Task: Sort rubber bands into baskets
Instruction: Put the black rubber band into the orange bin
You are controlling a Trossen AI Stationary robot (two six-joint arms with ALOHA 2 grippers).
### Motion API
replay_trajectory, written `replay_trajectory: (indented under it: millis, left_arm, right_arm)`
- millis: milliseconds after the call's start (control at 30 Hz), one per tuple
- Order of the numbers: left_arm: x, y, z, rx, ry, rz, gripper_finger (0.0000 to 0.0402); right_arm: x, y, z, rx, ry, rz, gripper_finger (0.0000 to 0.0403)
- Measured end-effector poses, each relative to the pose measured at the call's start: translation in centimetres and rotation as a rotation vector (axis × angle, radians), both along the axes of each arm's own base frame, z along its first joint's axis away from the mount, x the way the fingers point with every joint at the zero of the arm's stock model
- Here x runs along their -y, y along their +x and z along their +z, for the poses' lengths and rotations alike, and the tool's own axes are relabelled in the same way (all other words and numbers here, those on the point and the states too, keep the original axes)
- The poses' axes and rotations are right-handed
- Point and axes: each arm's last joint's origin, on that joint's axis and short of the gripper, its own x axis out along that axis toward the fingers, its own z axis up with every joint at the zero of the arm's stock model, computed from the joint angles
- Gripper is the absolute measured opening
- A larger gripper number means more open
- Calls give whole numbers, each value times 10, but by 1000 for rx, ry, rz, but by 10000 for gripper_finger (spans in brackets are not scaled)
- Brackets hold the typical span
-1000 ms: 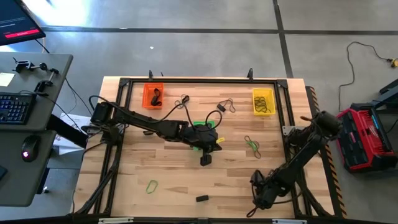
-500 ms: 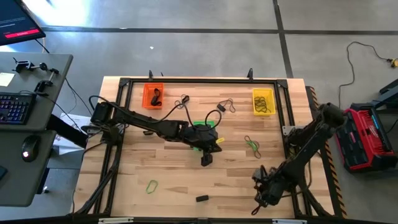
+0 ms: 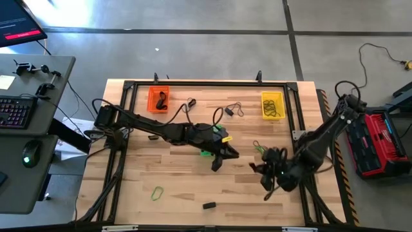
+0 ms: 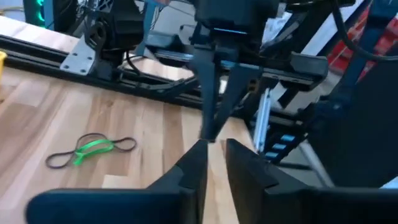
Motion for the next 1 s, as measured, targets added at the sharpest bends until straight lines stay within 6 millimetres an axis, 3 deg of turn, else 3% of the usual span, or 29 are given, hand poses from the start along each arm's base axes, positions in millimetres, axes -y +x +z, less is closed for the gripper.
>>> replay_trajectory:
  millis: [400,1000]
  left_arm:
    - [14,-1,1,21,23,19,146]
    - [13,-1,1,11,10,127,151]
  right_arm:
    - [24,32,13,130,-129,27,0]
    - [31,40,15,147,-136,57,0]
